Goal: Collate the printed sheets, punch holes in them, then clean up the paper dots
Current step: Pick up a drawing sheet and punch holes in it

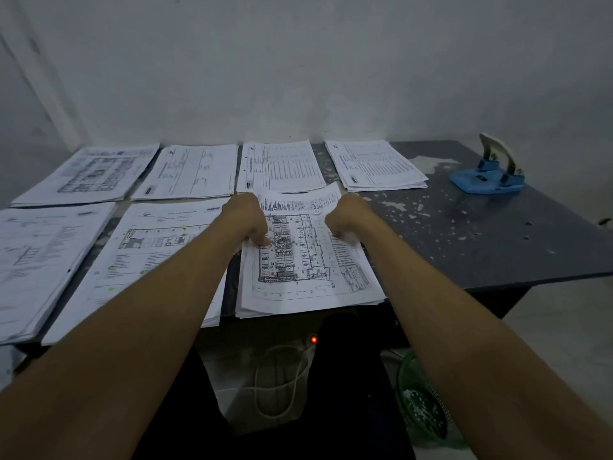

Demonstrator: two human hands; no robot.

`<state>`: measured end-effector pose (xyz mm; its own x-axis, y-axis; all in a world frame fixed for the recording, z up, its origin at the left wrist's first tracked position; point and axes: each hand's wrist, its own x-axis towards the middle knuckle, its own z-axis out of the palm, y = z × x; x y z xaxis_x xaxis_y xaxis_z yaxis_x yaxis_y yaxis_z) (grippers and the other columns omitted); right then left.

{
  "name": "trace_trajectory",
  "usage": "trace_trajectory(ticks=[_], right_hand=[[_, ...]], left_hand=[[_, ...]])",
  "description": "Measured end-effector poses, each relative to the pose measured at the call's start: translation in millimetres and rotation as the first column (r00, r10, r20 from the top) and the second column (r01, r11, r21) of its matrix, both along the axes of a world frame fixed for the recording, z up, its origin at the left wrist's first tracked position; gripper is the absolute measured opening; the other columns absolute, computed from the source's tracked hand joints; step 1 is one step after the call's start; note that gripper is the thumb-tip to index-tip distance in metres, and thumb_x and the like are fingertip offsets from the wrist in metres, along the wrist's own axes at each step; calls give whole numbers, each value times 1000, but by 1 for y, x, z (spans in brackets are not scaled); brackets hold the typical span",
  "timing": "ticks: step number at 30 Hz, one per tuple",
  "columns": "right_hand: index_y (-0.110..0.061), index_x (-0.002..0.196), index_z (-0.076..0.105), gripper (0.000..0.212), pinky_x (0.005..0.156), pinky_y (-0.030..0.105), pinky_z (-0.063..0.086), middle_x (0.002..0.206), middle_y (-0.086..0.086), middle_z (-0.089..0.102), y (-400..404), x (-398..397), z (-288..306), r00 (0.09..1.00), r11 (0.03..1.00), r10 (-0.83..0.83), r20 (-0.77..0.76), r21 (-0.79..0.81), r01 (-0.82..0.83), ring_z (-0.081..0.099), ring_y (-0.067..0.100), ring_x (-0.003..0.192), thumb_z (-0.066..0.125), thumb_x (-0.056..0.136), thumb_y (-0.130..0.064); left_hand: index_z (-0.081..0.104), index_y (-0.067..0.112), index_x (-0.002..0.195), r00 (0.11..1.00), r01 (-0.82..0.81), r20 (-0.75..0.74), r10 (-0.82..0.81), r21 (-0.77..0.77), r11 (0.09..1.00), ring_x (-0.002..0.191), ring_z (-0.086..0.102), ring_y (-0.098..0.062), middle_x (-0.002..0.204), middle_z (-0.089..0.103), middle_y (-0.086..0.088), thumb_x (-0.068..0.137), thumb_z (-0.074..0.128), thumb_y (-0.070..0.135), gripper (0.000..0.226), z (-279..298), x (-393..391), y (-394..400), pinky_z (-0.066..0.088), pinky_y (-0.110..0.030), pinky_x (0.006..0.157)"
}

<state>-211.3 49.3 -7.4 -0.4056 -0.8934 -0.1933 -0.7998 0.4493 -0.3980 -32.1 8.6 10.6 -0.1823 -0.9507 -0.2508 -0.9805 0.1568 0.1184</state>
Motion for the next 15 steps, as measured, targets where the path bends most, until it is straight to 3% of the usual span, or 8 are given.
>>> trace_trajectory(ticks=[3,5,6,7,9,12,14,15], right_hand=[[-16,58,29,36,42,18,27,61,1,31,-2,3,1,1000,999,18,-18,43,-17,34,14,51,53,78,1],[-12,67,43,21,67,27,45,79,9,51,-3,6,-4,999,1000,-5,-32,0,5,54,23,78,53,85,-10],[-8,83,53,10,86,34,47,103,15,57,-2,9,-5,999,1000,-23,-49,-20,22,55,30,103,54,87,-17],[-6,103,57,21,99,41,42,126,19,52,-5,9,-9,996,998,-46,-72,-37,43,47,35,121,55,88,-21],[-7,126,50,42,106,45,36,137,19,47,-7,11,-12,988,998,-42,-150,-52,34,42,37,128,57,88,-23],[-9,124,46,44,85,35,52,120,15,58,-7,8,-9,996,994,-56,-64,-101,50,57,31,112,60,82,-15],[-8,99,46,26,52,23,45,93,10,59,-9,1,-6,995,990,-80,57,-115,87,60,22,79,61,78,-6],[-8,95,48,24,46,22,42,88,8,56,-8,-2,-4,990,989,-95,105,-101,105,57,20,72,65,78,-4]], left_hand=[[50,6,75,1000,-11,1,11,-13,1000,67,65,-21,61,61,-7,77,84,21,37,-1,-2,4,58,-31,80],[56,3,83,999,-24,-32,24,-13,1000,72,69,-22,70,67,-9,77,84,22,35,-3,-1,6,59,-33,80],[58,1,92,999,-29,-39,28,-11,1000,81,71,-24,81,71,-11,77,85,23,38,-6,1,7,59,-34,82],[59,-2,104,998,-36,-45,36,-15,999,91,71,-26,94,72,-13,77,85,26,47,-7,2,7,58,-36,85],[49,-5,124,995,-58,-84,55,-29,998,103,68,-29,112,68,-17,76,85,32,70,-10,4,9,56,-38,90],[37,-3,137,989,-76,-130,70,-38,996,110,64,-30,121,64,-17,77,85,34,85,-11,5,11,54,-40,94],[36,-2,138,989,-81,-126,75,-40,996,112,63,-30,122,63,-17,76,85,34,87,-11,4,9,53,-39,94],[36,-3,138,991,-78,-115,72,-44,996,114,62,-29,124,62,-17,76,85,35,87,-12,4,8,53,-38,95]])
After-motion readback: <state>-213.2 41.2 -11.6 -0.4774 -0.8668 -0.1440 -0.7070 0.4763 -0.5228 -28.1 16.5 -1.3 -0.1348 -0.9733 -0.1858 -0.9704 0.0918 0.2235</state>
